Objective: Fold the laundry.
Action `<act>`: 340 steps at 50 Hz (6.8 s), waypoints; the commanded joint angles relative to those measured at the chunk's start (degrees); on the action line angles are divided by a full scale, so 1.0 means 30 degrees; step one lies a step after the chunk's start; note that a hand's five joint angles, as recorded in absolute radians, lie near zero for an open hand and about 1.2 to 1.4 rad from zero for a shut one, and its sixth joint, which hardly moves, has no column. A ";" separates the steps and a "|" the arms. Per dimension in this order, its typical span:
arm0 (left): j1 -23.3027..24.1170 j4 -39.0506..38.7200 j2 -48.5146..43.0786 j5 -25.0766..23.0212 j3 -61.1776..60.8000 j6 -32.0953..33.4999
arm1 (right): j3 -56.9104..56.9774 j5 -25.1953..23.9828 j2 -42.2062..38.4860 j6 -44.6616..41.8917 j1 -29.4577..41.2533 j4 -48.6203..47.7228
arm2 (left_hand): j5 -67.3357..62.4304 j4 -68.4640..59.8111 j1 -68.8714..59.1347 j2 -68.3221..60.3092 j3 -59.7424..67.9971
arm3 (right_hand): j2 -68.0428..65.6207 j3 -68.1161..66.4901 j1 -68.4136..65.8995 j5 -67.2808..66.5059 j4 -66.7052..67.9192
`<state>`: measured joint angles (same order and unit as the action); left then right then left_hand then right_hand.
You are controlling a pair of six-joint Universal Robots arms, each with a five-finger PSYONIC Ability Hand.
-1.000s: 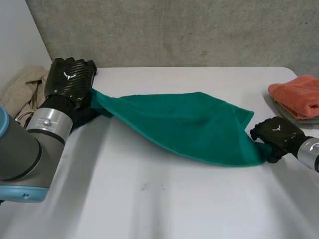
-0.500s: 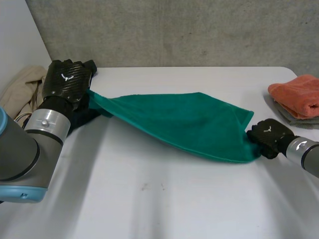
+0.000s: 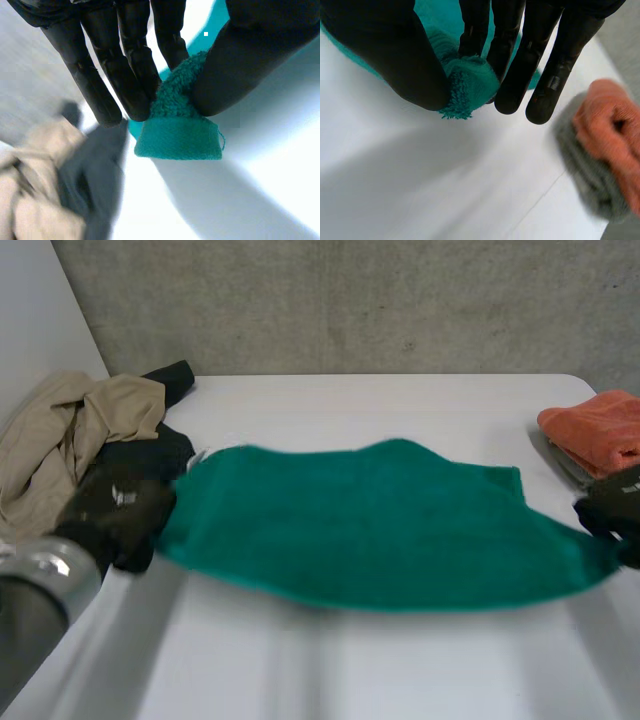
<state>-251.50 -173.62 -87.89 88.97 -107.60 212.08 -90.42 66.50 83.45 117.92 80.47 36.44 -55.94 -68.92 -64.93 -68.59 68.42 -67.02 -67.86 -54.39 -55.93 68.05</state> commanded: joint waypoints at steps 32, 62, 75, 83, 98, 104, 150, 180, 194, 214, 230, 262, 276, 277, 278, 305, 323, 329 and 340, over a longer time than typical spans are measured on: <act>0.0307 -1.6421 -1.0283 0.0345 1.7027 0.2082 | 1.2384 0.4959 -0.5846 0.8124 0.5313 -2.1108 | -0.4688 -0.3694 -0.5023 -0.3804 0.3859 | -0.4326 -0.4046 -0.8536 -0.4691 0.3982; 0.0073 -1.1182 -1.1340 0.0286 0.5638 -0.0029 | 0.3368 0.4056 -0.7986 0.7073 0.5726 -1.3417 | -0.4688 -0.3694 -0.5023 -0.3804 0.3859 | -0.4326 -0.4046 -0.8536 -0.4691 0.3982; -0.0044 0.1057 -0.3403 0.0286 -0.0897 0.2374 | -0.2054 0.3936 -0.1133 -0.1038 0.1656 -0.3365 | -0.4688 -0.3694 -0.5023 -0.3804 0.3859 | -0.4326 -0.4046 -0.8536 -0.4691 0.3982; 0.0014 0.2308 -0.2108 0.0286 -0.0903 0.2345 | -0.3464 0.3380 0.0571 -0.3127 0.0012 -0.2506 | -0.4688 -0.3694 -0.5023 -0.3804 0.3859 | -0.4326 -0.4046 -0.8536 -0.4691 0.3982; 0.0541 -0.6397 -0.8841 0.0841 0.4308 0.2198 | 0.0810 0.5019 -0.6574 -0.0781 0.3732 -1.1763 | -0.4688 -0.3694 -0.5023 -0.3804 0.3859 | -0.4326 -0.4046 -0.8536 -0.4691 0.3982; 0.1010 -0.7429 -1.1218 0.2335 0.6684 0.2374 | 0.3506 0.5313 -0.9211 -0.0782 0.4493 -1.3202 | -0.4688 -0.3694 -0.5023 -0.3804 0.3859 | -0.4326 -0.4046 -0.8536 -0.4691 0.3982; 0.2036 -0.8044 -0.5772 0.0726 0.1531 -0.0936 | -0.3579 -0.4090 -0.2915 0.5550 -0.2711 -0.9920 | 1.8645 1.9639 1.8310 1.9530 -1.9475 | 1.3036 1.3315 0.8826 1.2670 -1.3379; 0.2066 -0.8044 -0.5889 0.0755 0.1473 -0.0995 | -0.3288 -0.4413 -0.6988 0.4814 -0.3005 -1.3788 | 1.8645 1.9639 1.8310 1.9530 -1.9475 | -0.4326 -0.4046 -0.8536 -0.4691 0.3982; 0.1831 -0.8015 -0.5215 0.0755 0.1122 -0.0966 | -0.1794 -0.1366 -0.5260 0.1740 -0.6756 -1.4609 | 1.8645 1.9639 1.8310 1.9530 -1.9475 | -0.4326 -0.4046 -0.8536 -0.4691 0.3982; 0.1099 -0.7927 -0.2374 0.0872 0.0682 -0.0995 | -0.0389 -0.2070 -0.2797 0.4843 0.9585 -1.6951 | 1.8645 1.9639 1.8310 1.9530 -1.9475 | -0.4326 -0.4046 -0.8536 -0.4691 0.3982; 0.1362 -0.8014 -0.2197 0.0784 0.0593 -0.1610 | 0.1576 -0.2014 -0.8658 0.4492 1.7093 -1.7098 | 1.8645 1.9639 1.8310 1.9530 -1.9475 | -0.4326 -0.4046 -0.8536 -0.4691 0.3982; 0.7138 -0.8396 -1.1893 0.2421 0.7654 -0.3489 | -0.6393 0.2676 -0.3207 0.8916 0.8216 -1.5750 | 1.8517 1.9511 1.8182 1.9401 -1.9347 | 1.6181 1.6461 1.1971 1.5816 -1.6525; 0.6519 -0.7165 -0.9262 0.3099 0.4523 -0.2460 | -0.5808 0.3057 -0.4967 0.6428 0.7424 -1.5927 | 1.8645 1.9639 1.8310 1.9530 -1.9475 | -0.4326 -0.4046 -0.8536 -0.4691 0.3982; 0.6519 -0.7165 -0.8649 0.3070 0.4056 -0.2460 | -0.5749 0.3144 -0.4967 0.6164 0.7453 -1.5927 | 1.8645 1.9639 1.8310 1.9530 -1.9475 | -0.4326 -0.4046 -0.8536 -0.4691 0.3982; 0.6519 -0.7165 -0.8266 0.3069 0.3790 -0.2460 | -0.5662 0.3348 -0.4938 0.5669 0.7483 -1.5927 | 1.8645 1.9639 1.8310 1.9530 -1.9475 | -0.4326 -0.4046 -0.8536 -0.4691 0.3982; 0.3824 -0.7487 -0.2226 0.3040 0.1531 -0.2489 | -0.0886 0.1005 -0.7516 -0.0259 1.8645 -1.8212 | 1.8645 1.9639 1.8310 1.9530 -1.9475 | 1.9008 1.9287 1.4798 1.8642 -1.9351; 0.7484 -0.7724 -0.7204 0.2044 0.6393 -0.6942 | -0.0100 0.1651 -0.2264 2.0373 1.1793 -1.3447 | 1.8294 1.9288 1.7959 1.9178 -1.9123 | 1.9008 1.9287 1.4798 1.8642 -1.9351; 0.7720 -0.5411 -0.9606 0.2249 0.7624 -0.7060 | 0.2363 0.1856 -0.5694 1.8762 1.1702 -1.0745 | 1.8237 1.9232 1.7902 1.9122 -1.9067 | 1.9008 1.9287 1.4798 1.8642 -1.9351; 0.7427 -0.2332 -1.2040 0.2747 0.7948 -0.6913 | 0.5119 0.2091 -1.0648 1.6007 1.1760 -0.8955 | 1.8181 1.9175 1.7846 1.9066 -1.9011 | 1.9008 1.9287 1.4798 1.8642 -1.9351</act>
<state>-228.59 -183.70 -121.10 96.59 -83.68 190.83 -78.10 72.43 57.84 169.73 115.36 8.64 -2.73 -11.57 -11.03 -11.57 11.92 -12.34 -11.85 -11.15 -3.48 13.09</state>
